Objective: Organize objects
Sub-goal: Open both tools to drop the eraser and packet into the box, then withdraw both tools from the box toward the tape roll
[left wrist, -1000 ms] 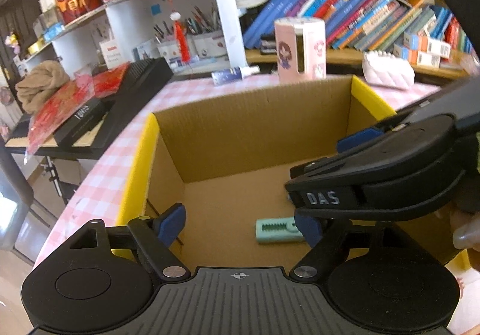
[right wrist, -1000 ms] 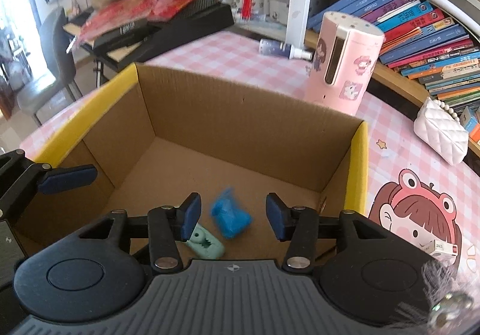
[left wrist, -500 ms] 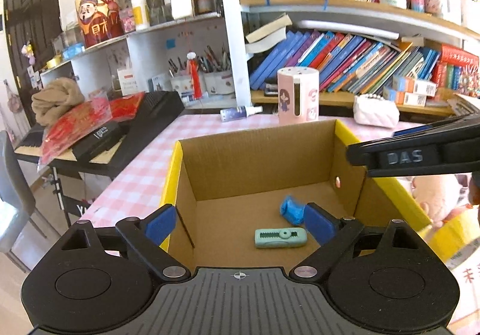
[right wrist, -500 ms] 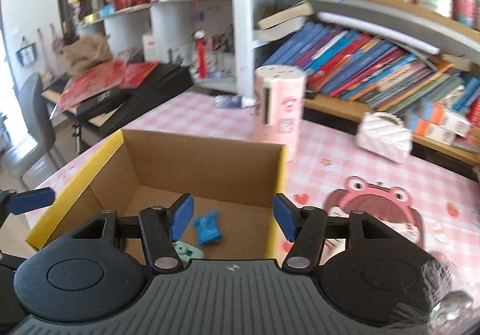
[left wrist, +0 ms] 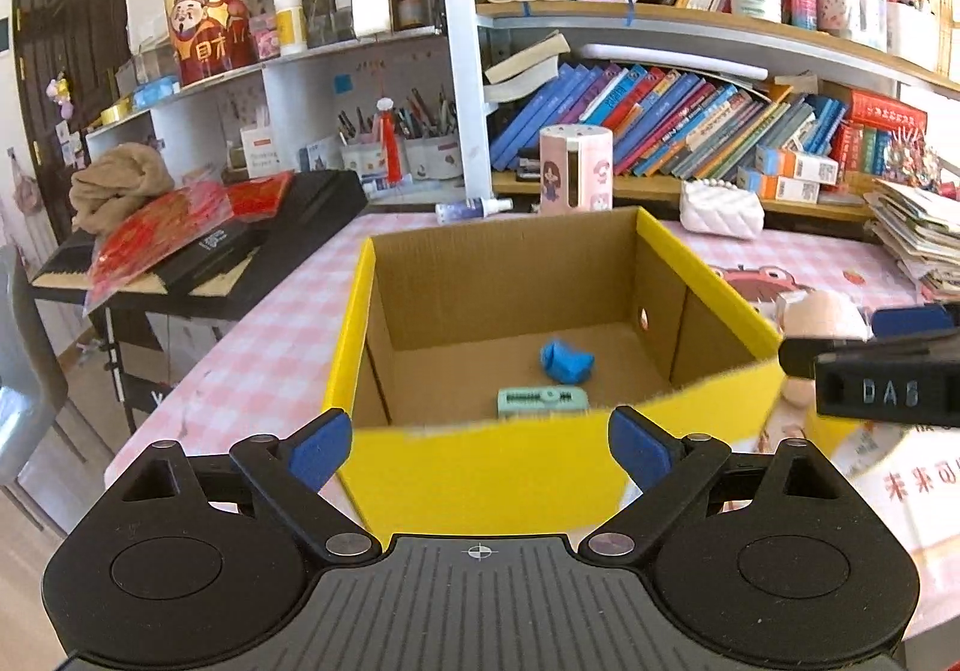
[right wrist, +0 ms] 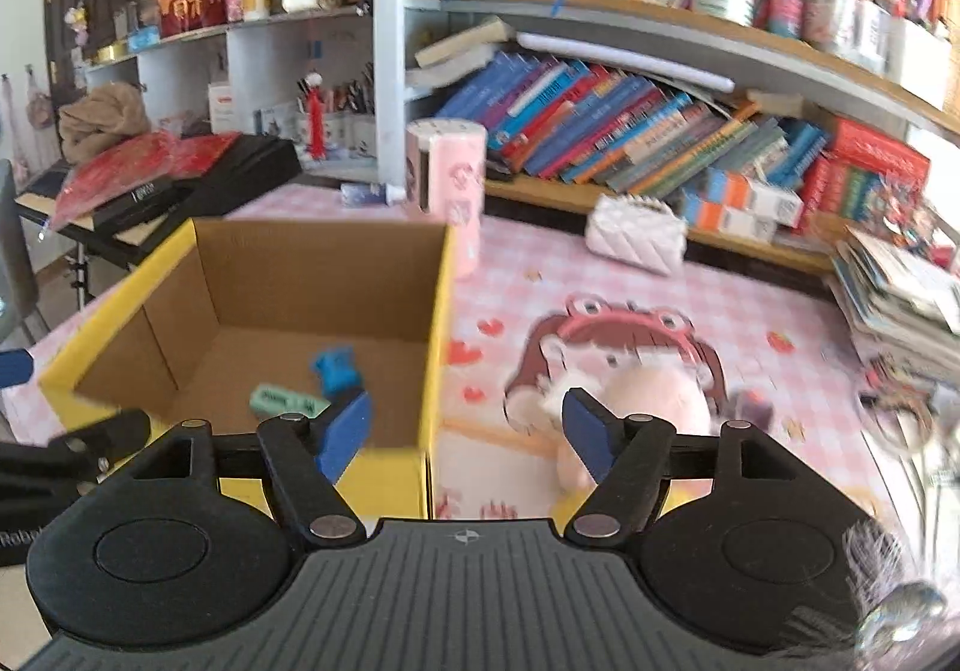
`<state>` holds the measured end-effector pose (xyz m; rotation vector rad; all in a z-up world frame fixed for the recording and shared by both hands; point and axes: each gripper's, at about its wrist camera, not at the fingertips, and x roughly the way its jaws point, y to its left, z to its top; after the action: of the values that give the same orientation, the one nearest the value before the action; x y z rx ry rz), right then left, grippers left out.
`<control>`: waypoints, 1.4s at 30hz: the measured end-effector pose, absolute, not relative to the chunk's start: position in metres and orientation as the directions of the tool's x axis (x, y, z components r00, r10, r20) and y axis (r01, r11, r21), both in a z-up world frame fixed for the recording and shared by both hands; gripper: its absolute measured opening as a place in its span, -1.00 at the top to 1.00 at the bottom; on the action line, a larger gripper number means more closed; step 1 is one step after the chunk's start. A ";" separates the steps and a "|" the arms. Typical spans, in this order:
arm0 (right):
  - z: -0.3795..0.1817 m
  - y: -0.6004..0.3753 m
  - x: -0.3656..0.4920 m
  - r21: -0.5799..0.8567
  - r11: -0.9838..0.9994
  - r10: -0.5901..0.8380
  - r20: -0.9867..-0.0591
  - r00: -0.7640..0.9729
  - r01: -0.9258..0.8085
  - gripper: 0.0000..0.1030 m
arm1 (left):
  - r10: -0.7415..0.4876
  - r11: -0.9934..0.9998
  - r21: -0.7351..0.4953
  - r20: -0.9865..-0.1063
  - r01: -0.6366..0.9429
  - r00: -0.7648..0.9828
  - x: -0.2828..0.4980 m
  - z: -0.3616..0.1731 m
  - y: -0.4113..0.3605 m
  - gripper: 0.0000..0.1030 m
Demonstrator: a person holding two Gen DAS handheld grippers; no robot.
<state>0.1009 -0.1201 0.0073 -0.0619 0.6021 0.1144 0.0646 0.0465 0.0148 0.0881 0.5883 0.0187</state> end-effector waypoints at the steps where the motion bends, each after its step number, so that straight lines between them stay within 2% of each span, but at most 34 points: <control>1: 0.004 -0.119 0.094 -0.026 0.992 0.083 -0.573 0.815 -0.120 -0.34 | 0.042 0.996 0.091 -0.555 0.010 0.831 0.059 0.014 0.046 -0.83; 17: -0.014 -0.118 0.015 -0.040 0.998 0.005 -0.616 0.787 -0.037 -0.41 | -0.010 0.992 0.098 -0.588 0.083 0.809 0.004 0.003 0.044 -0.83; 23: -0.017 -0.123 -0.003 -0.037 0.999 -0.015 -0.633 0.774 -0.011 -0.49 | -0.026 0.987 0.109 -0.599 0.114 0.800 -0.010 -0.004 0.035 -0.83; 36: -0.026 -0.153 -0.029 -0.040 0.996 -0.083 -0.674 0.734 0.076 -0.70 | -0.113 0.971 0.093 -0.638 0.222 0.762 -0.012 -0.013 0.000 -0.85; 42: -0.029 -0.173 -0.030 -0.035 0.991 -0.120 -0.684 0.719 0.132 -0.73 | -0.147 0.957 0.097 -0.648 0.273 0.747 -0.005 -0.014 -0.022 -0.85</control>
<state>-0.0297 -0.1728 -0.0286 0.0170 0.7552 -0.1392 -0.0055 -0.0221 -0.0140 0.1909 0.6901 -0.2310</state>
